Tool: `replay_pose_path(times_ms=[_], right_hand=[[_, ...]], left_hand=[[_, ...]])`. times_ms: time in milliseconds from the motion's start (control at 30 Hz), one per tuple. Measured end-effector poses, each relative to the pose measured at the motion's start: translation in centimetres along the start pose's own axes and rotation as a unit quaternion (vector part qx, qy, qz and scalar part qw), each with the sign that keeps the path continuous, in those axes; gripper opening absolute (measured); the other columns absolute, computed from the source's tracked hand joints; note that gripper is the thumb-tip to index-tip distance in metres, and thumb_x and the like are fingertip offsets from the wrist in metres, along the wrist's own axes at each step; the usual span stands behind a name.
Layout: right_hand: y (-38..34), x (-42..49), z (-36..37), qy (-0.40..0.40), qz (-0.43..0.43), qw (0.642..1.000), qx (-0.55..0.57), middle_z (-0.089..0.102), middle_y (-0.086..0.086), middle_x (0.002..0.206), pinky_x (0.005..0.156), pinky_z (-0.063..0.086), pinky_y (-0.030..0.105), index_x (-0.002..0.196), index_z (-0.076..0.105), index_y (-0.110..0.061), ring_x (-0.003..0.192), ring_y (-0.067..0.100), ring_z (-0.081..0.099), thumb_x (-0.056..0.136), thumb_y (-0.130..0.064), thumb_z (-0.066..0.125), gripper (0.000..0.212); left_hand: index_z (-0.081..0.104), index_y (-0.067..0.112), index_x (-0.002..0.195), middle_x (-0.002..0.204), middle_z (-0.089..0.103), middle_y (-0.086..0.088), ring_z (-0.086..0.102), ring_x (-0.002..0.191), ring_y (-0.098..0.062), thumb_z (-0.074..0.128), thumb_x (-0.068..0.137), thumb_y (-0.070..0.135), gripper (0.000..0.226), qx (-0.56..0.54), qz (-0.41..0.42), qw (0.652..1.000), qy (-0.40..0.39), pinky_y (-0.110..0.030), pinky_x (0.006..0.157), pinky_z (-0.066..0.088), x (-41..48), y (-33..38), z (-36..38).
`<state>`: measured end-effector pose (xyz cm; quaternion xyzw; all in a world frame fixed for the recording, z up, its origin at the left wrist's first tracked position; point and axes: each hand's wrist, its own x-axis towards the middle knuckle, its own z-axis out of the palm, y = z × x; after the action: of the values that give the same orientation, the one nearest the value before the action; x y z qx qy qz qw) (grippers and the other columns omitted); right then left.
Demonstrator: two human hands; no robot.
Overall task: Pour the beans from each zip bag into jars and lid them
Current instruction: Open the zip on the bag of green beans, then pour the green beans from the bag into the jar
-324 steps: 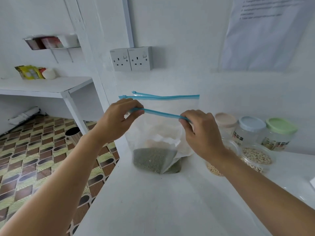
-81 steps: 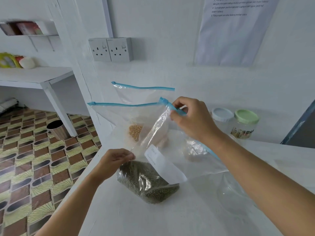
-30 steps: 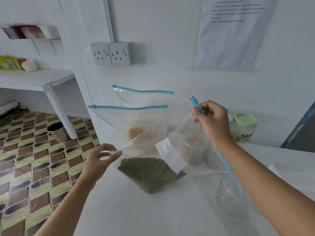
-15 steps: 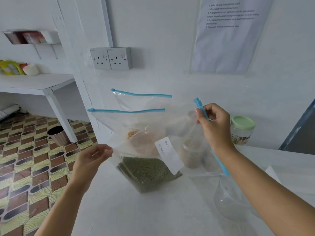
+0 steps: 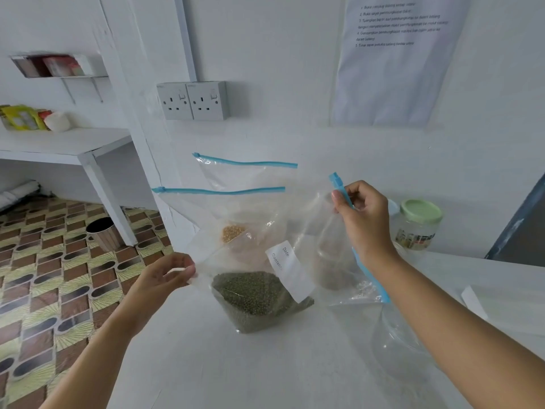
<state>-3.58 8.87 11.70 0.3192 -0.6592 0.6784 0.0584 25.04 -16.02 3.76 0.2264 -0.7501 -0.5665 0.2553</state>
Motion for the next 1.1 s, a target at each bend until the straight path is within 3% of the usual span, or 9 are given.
replay_pose_path(times_ms=[100, 233, 367, 433, 533, 700, 833, 933, 1100], right_hand=[[-0.7, 0.1, 0.5, -0.02, -0.019, 1.0, 0.01, 0.067, -0.002, 0.07, 0.073, 0.052, 0.035, 0.077, 0.06, -0.019, 0.073, 0.018, 0.064, 0.094, -0.019, 0.07, 0.019], [-2.3, 0.3, 1.1, -0.043, -0.049, 0.998, 0.006, 0.067, -0.008, 0.07, 0.071, 0.053, 0.029, 0.077, 0.063, -0.024, 0.074, 0.016, 0.065, 0.094, -0.019, 0.073, 0.02], [-3.1, 0.0, 1.6, -0.058, -0.052, 0.997, 0.021, 0.067, -0.002, 0.072, 0.073, 0.052, 0.028, 0.079, 0.065, -0.019, 0.073, 0.014, 0.063, 0.094, -0.016, 0.073, 0.018], [-3.6, -0.2, 1.9, -0.066, -0.051, 0.996, 0.034, 0.067, 0.002, 0.073, 0.073, 0.052, 0.027, 0.08, 0.066, -0.015, 0.072, 0.012, 0.063, 0.094, -0.014, 0.073, 0.016], [-4.3, -0.4, 2.5, -0.076, -0.054, 0.995, 0.039, 0.067, 0.0, 0.073, 0.072, 0.053, 0.028, 0.081, 0.067, -0.014, 0.072, 0.012, 0.064, 0.093, -0.012, 0.073, 0.014], [-4.6, -0.4, 3.5, -0.063, -0.055, 0.996, 0.036, 0.067, 0.001, 0.072, 0.072, 0.053, 0.03, 0.081, 0.067, -0.014, 0.071, 0.013, 0.063, 0.093, -0.012, 0.074, 0.014], [-4.3, -0.5, 3.1, -0.045, -0.048, 0.997, 0.044, 0.067, 0.006, 0.073, 0.071, 0.052, 0.025, 0.081, 0.067, -0.006, 0.07, 0.012, 0.062, 0.092, -0.01, 0.074, 0.013], [-4.5, -0.5, 2.4, -0.04, -0.046, 0.997, 0.051, 0.065, 0.001, 0.071, 0.068, 0.05, 0.024, 0.08, 0.067, -0.006, 0.069, 0.013, 0.062, 0.091, -0.011, 0.075, 0.014], [-6.0, -0.2, -0.5, -0.033, -0.054, 0.994, 0.093, 0.065, 0.0, 0.071, 0.063, 0.047, 0.023, 0.079, 0.068, -0.01, 0.067, 0.018, 0.062, 0.09, -0.011, 0.077, 0.014]], left_hand=[[0.073, 0.004, 0.099, 0.095, 0.075, -0.012, 0.07, 0.091, -0.029, 0.072, 0.091, 0.014, 0.013, 0.008, 0.014, 0.999, 0.035, -0.041, 0.093, 0.052, 0.2, -0.4, -0.1], [0.067, 0.002, 0.101, 0.086, 0.07, -0.004, 0.067, 0.085, -0.017, 0.07, 0.091, 0.011, 0.014, -0.047, 0.035, 0.989, 0.137, -0.031, 0.09, 0.054, 0.7, -1.0, 1.1], [0.061, 0.003, 0.129, 0.117, 0.071, -0.014, 0.069, 0.109, -0.023, 0.085, 0.076, 0.053, 0.077, -0.231, -0.055, 0.968, 0.079, -0.037, 0.099, 0.052, 0.3, -3.2, 2.3], [0.065, 0.004, 0.129, 0.126, 0.069, -0.02, 0.065, 0.118, -0.031, 0.068, 0.093, 0.044, 0.054, -0.241, -0.076, 0.967, 0.031, -0.047, 0.107, 0.045, -0.3, -4.2, 3.2], [0.071, 0.006, 0.113, 0.127, 0.066, -0.024, 0.063, 0.117, -0.035, 0.051, 0.102, 0.024, 0.029, -0.274, -0.089, 0.956, 0.054, -0.051, 0.109, 0.042, 0.0, -4.3, 3.9], [0.057, -0.009, 0.119, 0.136, 0.062, -0.023, 0.053, 0.133, -0.041, 0.045, 0.105, 0.027, 0.04, -0.288, -0.084, 0.953, 0.051, -0.051, 0.109, 0.038, 0.9, -4.4, 4.2], [0.071, 0.006, 0.102, 0.11, 0.067, -0.025, 0.063, 0.11, -0.037, 0.063, 0.101, 0.028, 0.023, -0.295, -0.052, 0.951, 0.071, -0.052, 0.1, 0.042, 0.7, -3.9, 4.3], [0.073, 0.008, 0.098, 0.093, 0.068, -0.017, 0.065, 0.094, -0.027, 0.059, 0.096, 0.024, 0.021, -0.301, -0.021, 0.949, 0.093, -0.051, 0.103, 0.042, 0.1, -3.0, 4.9], [0.07, 0.015, 0.092, 0.086, 0.068, -0.004, 0.065, 0.088, -0.016, 0.06, 0.092, 0.028, 0.016, -0.327, 0.011, 0.933, 0.148, -0.046, 0.103, 0.045, 0.0, 0.9, 6.1]])
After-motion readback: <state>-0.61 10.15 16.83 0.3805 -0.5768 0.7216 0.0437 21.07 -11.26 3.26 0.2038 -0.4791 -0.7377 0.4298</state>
